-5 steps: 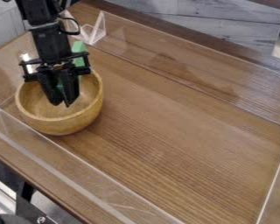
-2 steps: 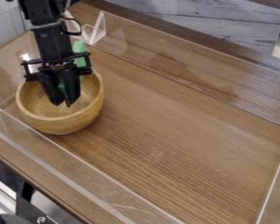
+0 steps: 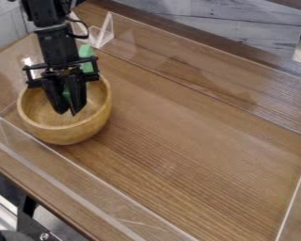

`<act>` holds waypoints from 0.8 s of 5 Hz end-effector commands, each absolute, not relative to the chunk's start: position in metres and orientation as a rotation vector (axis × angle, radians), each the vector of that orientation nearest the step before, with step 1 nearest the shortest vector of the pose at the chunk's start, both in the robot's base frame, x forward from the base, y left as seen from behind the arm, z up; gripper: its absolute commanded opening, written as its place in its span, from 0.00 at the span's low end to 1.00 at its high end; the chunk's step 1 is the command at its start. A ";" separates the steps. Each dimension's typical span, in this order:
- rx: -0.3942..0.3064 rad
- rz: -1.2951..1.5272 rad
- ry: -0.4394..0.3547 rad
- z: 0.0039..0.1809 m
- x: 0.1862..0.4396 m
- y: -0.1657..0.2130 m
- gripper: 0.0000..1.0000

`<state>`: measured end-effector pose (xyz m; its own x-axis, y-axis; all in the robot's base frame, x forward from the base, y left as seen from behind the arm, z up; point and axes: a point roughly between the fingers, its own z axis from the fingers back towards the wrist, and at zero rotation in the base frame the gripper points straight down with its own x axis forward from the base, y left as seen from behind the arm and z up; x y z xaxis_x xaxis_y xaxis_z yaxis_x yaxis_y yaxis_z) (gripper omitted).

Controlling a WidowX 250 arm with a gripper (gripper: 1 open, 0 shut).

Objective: Put the green block in the brown bowl

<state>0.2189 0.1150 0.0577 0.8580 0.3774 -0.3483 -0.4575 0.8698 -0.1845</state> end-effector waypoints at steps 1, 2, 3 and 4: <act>-0.242 0.426 0.270 0.069 0.229 0.119 0.00; -0.241 0.423 0.277 0.069 0.229 0.118 0.00; -0.239 0.419 0.284 0.070 0.229 0.117 0.00; -0.238 0.416 0.291 0.070 0.229 0.116 0.00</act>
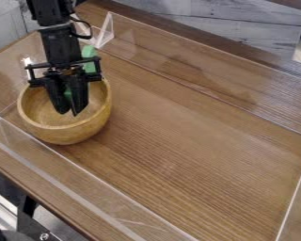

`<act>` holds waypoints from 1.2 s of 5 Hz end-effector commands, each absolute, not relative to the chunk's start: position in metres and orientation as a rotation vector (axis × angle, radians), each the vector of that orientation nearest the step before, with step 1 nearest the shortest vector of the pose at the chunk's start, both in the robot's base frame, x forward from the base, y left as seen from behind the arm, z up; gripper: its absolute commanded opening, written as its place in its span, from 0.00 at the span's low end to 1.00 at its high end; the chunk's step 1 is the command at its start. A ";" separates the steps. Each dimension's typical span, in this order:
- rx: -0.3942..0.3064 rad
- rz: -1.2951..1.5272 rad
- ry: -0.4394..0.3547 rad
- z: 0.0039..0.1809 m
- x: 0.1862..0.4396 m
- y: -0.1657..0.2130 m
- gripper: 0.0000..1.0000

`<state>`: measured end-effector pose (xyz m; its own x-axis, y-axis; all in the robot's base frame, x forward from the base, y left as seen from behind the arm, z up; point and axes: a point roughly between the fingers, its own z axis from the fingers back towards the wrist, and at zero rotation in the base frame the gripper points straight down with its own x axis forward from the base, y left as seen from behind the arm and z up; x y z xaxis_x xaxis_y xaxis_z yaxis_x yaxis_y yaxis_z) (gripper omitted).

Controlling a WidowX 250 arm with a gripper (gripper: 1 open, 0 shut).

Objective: Put the green block in the brown bowl

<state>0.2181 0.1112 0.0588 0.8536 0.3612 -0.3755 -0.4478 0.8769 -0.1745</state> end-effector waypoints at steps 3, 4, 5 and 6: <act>-0.231 0.401 0.316 0.073 0.229 0.113 0.00; -0.227 0.393 0.327 0.074 0.229 0.111 0.00; -0.225 0.386 0.336 0.075 0.229 0.110 0.00; -0.223 0.379 0.345 0.075 0.229 0.109 0.00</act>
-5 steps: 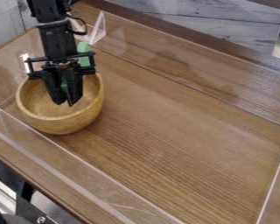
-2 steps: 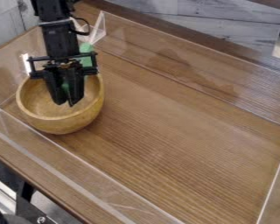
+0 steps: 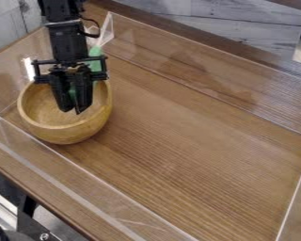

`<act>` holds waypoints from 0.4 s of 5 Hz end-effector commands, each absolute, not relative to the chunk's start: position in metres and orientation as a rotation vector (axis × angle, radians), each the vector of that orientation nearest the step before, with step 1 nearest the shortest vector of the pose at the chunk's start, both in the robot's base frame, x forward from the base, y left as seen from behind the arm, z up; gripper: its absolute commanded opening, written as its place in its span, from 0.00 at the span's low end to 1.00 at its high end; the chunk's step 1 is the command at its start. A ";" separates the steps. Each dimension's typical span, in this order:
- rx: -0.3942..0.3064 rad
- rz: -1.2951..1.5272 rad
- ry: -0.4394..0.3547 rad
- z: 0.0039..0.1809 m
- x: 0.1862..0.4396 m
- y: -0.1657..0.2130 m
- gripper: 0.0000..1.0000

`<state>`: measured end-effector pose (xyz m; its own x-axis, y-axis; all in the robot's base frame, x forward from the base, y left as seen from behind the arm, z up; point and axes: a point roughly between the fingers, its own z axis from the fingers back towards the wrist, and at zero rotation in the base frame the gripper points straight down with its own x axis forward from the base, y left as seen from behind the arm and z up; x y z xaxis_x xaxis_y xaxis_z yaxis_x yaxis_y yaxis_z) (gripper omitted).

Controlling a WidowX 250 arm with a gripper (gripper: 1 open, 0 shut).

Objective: Put the green block in the brown bowl

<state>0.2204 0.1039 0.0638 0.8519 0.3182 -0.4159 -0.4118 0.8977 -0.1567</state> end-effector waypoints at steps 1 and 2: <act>-0.222 0.374 0.352 0.076 0.229 0.107 0.00; -0.221 0.368 0.359 0.076 0.229 0.106 0.00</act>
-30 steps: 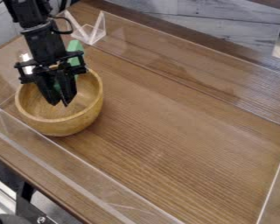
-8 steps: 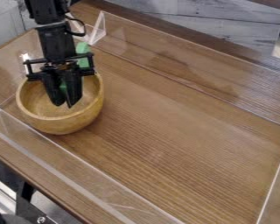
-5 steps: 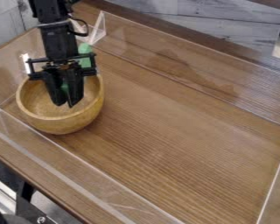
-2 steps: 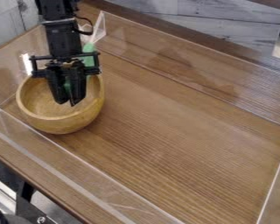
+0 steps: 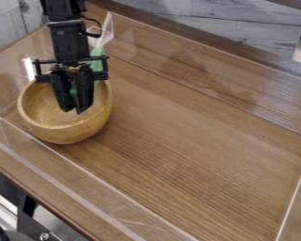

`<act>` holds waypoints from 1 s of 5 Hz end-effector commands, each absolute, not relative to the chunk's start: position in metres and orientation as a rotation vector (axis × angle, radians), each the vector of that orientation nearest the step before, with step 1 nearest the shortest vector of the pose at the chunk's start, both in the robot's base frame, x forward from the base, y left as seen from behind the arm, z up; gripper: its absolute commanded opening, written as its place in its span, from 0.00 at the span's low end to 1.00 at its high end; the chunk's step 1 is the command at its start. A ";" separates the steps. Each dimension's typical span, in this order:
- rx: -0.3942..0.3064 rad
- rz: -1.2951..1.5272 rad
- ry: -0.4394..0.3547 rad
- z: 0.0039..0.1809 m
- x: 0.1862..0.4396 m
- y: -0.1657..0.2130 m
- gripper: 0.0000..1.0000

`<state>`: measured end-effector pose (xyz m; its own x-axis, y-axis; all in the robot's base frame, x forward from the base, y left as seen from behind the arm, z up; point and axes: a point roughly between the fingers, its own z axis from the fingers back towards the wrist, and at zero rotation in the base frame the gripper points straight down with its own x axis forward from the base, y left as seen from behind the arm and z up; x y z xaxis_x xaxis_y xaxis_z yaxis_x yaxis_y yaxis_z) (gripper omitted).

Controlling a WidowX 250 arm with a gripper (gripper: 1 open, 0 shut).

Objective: Put the green block in the brown bowl

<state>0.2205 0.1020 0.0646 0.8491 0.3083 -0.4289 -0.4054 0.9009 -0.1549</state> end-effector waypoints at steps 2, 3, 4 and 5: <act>-0.220 0.358 0.373 0.076 0.230 0.104 0.00; -0.220 0.352 0.379 0.076 0.230 0.103 0.00; -0.220 0.347 0.386 0.076 0.231 0.102 0.00; -0.220 0.341 0.393 0.076 0.231 0.100 0.00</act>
